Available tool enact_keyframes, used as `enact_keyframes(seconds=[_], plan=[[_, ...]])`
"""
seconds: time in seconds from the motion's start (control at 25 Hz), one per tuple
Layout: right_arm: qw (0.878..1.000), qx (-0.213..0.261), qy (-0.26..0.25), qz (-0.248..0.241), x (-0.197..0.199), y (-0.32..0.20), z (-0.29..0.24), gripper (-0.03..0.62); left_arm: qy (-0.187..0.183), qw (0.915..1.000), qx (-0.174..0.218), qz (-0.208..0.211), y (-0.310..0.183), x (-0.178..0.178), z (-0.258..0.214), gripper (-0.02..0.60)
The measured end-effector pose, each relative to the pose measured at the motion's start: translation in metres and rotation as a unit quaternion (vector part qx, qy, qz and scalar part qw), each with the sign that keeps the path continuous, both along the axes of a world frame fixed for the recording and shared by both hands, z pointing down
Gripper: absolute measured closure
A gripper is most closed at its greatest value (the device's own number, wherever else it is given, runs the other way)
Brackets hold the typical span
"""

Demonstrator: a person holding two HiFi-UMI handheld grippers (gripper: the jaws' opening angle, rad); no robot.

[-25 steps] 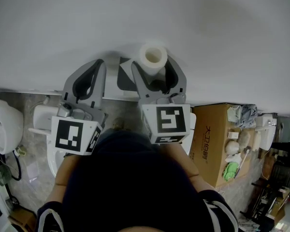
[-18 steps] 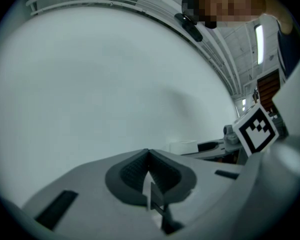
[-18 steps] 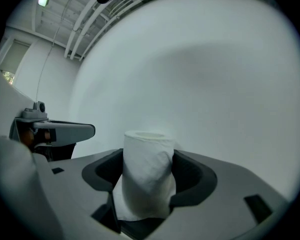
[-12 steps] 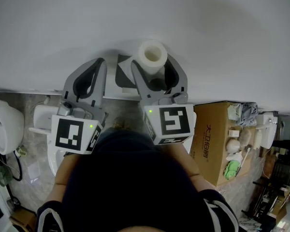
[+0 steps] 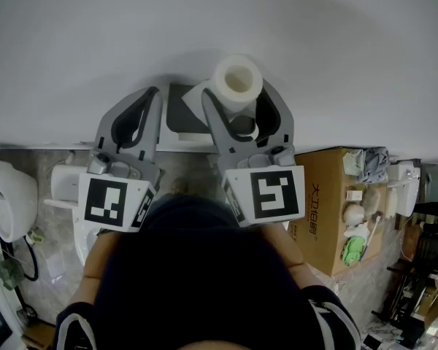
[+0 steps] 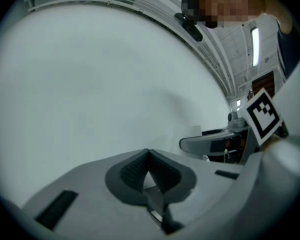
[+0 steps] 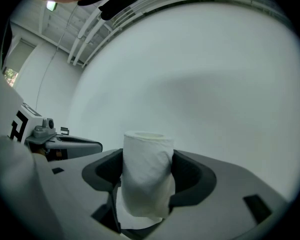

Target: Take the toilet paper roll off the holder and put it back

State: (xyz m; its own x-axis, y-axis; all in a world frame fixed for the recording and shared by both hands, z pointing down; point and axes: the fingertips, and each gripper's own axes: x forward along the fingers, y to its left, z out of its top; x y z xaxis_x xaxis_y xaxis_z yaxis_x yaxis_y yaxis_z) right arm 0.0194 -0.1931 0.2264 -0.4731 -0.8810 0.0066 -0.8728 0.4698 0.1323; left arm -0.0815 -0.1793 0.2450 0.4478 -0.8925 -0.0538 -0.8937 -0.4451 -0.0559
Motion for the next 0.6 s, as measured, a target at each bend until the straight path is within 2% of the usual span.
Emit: enact_keyframes(seconds=[0.2, 0.6], plan=[[1.0, 0.014, 0.002, 0.016, 0.006, 0.0, -0.008, 0.289, 0.001, 1.0, 0.002, 0.007, -0.004, -0.001, -0.001, 0.58], [0.998, 0.023, 0.001, 0.055, 0.043, 0.006, -0.016, 0.289, 0.0, 0.9997, 0.003, 0.026, -0.005, 0.019, -0.003, 0.581]])
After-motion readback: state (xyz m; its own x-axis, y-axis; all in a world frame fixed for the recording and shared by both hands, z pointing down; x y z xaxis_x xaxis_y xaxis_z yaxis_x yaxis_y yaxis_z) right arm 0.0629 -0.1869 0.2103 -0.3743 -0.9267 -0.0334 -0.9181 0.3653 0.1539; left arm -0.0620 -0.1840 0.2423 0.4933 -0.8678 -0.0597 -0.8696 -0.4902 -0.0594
